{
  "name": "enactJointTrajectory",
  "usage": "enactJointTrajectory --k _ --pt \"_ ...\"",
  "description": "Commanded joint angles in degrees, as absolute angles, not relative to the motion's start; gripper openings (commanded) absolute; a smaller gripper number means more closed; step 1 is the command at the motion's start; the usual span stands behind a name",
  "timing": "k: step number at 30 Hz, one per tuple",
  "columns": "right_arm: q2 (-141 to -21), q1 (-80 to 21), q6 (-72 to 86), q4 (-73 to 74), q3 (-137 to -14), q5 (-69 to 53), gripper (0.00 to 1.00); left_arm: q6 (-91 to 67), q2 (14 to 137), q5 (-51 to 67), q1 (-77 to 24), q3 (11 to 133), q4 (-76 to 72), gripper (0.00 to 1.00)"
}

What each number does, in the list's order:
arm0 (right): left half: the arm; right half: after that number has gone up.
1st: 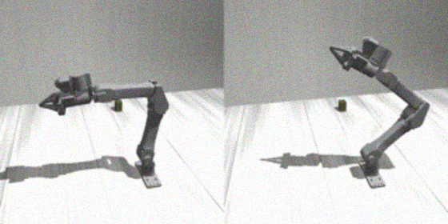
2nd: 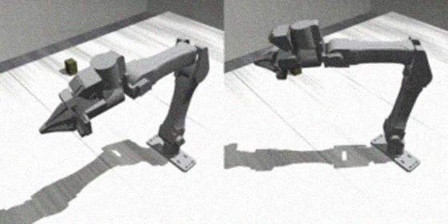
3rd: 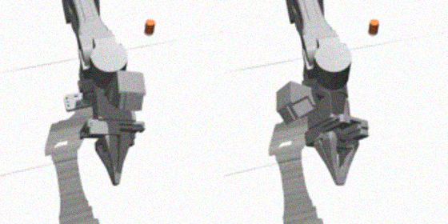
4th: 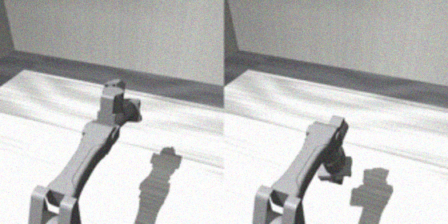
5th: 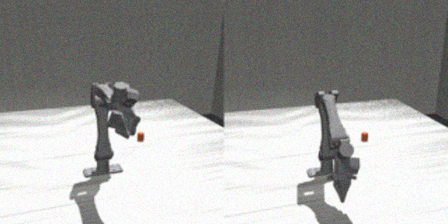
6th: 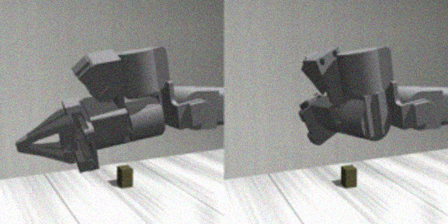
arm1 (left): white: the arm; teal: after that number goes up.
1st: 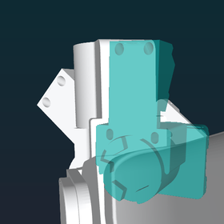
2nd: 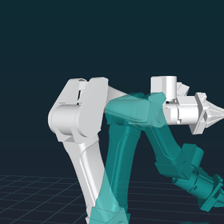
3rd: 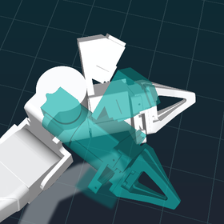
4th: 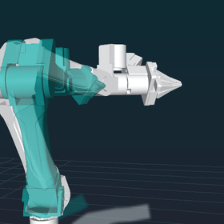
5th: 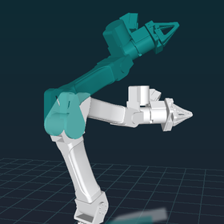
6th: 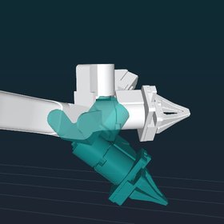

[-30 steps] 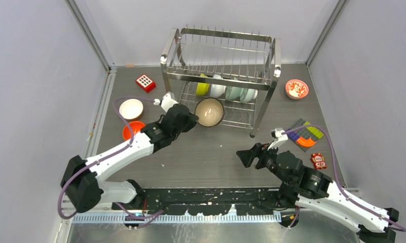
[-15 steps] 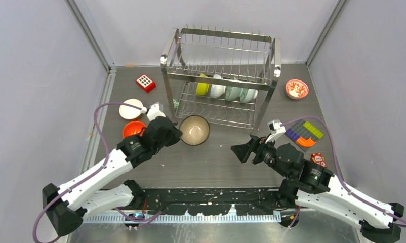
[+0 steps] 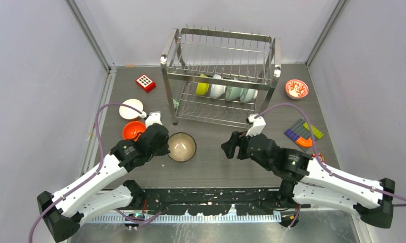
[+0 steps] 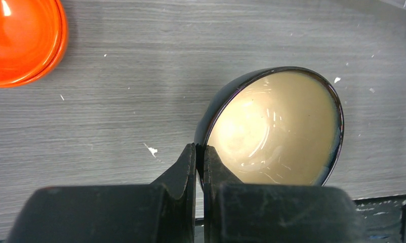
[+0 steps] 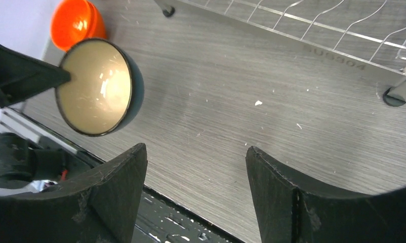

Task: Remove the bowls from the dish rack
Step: Place the bowl at the center of the board.

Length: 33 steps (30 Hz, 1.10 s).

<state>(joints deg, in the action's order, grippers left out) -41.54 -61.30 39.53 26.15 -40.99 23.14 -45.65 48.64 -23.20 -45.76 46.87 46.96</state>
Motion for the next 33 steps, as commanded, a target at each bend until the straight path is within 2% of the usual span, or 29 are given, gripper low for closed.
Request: enactJointTrajectory --k 1,6,15,24,33 --pt "-48.84 -66.42 41.4 23.63 -44.65 31.59 0.75 -42.42 47.46 -21.3 -45.88 46.81 42.59 0.0" --pt "-61.56 -72.88 44.08 23.41 -50.4 39.96 0.75 -42.1 46.14 -20.66 -45.9 45.63 41.74 0.0" --pt "-74.23 -73.25 46.56 21.36 -57.83 37.09 0.75 -43.39 44.33 -17.58 -45.98 43.13 40.61 0.0" --pt "-83.59 -73.27 45.41 23.63 -65.22 34.15 0.72 -43.33 42.16 -17.67 -45.97 42.8 40.66 0.0" --pt "-88.13 -72.87 46.02 27.22 -68.54 33.35 0.68 -43.58 41.15 -17.45 -45.97 42.32 40.12 0.0"
